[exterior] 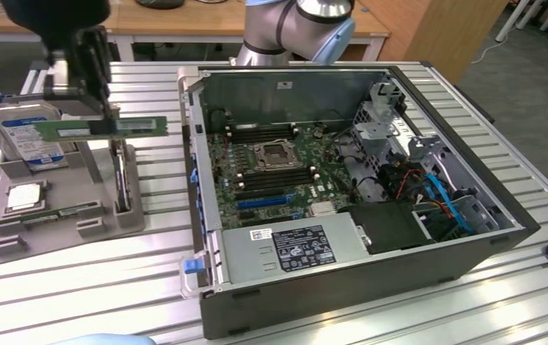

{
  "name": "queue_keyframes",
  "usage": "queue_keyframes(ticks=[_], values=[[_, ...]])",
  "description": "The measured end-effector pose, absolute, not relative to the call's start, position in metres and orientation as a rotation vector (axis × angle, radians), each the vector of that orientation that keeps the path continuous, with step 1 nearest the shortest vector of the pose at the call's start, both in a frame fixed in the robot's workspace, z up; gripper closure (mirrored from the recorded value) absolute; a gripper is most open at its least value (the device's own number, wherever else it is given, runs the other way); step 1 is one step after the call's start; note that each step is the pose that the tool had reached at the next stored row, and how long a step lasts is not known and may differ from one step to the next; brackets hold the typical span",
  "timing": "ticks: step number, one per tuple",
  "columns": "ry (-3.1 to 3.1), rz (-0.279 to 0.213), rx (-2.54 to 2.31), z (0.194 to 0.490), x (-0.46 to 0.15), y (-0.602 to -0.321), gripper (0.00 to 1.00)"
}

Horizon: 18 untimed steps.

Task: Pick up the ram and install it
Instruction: 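Pick up the ram and move it above insertion slot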

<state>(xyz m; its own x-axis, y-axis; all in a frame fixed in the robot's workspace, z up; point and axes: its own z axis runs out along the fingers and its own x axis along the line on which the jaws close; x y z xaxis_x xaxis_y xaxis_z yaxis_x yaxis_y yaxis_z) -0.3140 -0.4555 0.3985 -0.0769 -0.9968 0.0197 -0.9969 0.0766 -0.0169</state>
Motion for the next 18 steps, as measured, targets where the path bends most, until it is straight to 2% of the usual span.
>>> queue_keyframes(ticks=[18], values=[[-2.304,0.037,2.134,0.399,-0.241,-0.455,0.87]])
